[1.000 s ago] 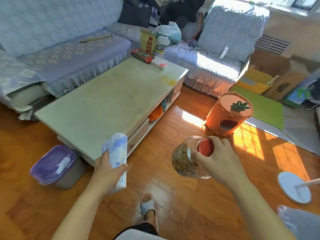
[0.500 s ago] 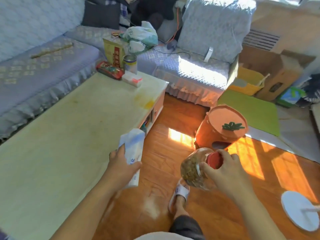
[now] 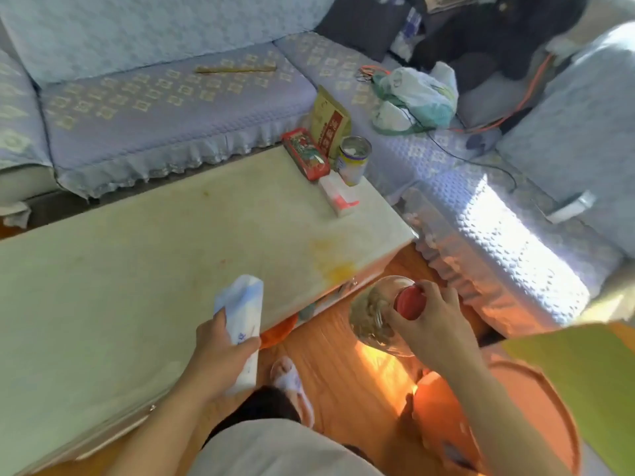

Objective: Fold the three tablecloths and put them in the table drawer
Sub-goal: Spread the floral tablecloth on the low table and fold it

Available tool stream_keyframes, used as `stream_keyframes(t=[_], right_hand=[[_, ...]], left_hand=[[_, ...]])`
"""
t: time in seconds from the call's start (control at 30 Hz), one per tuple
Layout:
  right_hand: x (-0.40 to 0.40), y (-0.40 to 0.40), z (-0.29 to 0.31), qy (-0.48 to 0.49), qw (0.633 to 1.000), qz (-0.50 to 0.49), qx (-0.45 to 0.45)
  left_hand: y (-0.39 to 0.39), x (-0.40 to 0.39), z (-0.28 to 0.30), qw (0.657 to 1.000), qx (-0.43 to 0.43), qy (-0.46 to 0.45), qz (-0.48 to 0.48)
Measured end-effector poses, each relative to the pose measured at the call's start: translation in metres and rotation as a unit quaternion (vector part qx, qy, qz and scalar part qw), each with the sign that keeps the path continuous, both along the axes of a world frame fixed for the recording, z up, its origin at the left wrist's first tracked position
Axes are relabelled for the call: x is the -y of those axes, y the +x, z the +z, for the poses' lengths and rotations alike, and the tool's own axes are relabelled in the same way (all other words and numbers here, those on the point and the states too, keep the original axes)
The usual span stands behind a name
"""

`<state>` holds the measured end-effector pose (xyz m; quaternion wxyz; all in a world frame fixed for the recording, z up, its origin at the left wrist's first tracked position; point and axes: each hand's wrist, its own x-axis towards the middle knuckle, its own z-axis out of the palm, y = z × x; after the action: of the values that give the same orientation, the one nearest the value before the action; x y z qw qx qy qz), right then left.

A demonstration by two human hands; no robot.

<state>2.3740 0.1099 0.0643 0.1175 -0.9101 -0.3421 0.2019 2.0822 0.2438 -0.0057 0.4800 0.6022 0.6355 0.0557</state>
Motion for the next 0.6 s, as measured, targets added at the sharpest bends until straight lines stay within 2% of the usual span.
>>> stream_keyframes(t=[0.13, 0.47, 0.6], right_hand=[[-0.074, 0.060, -0.026, -0.012, 1.000, 0.022, -0.014], [-0.182, 0.239, -0.096, -0.111, 0.993, 0.045, -0.010], [-0.271, 0.317, -0.154, -0.127, 0.986, 0.113, -0.002]], left_hand=[[0.040, -0.041, -0.026, 0.997, -0.031, -0.050, 0.052], [0.243, -0.144, -0.061, 0.997, -0.030, -0.075, -0.009], [0.309, -0.171, -0.094, 0.993, -0.053, -0.072, 0.080]])
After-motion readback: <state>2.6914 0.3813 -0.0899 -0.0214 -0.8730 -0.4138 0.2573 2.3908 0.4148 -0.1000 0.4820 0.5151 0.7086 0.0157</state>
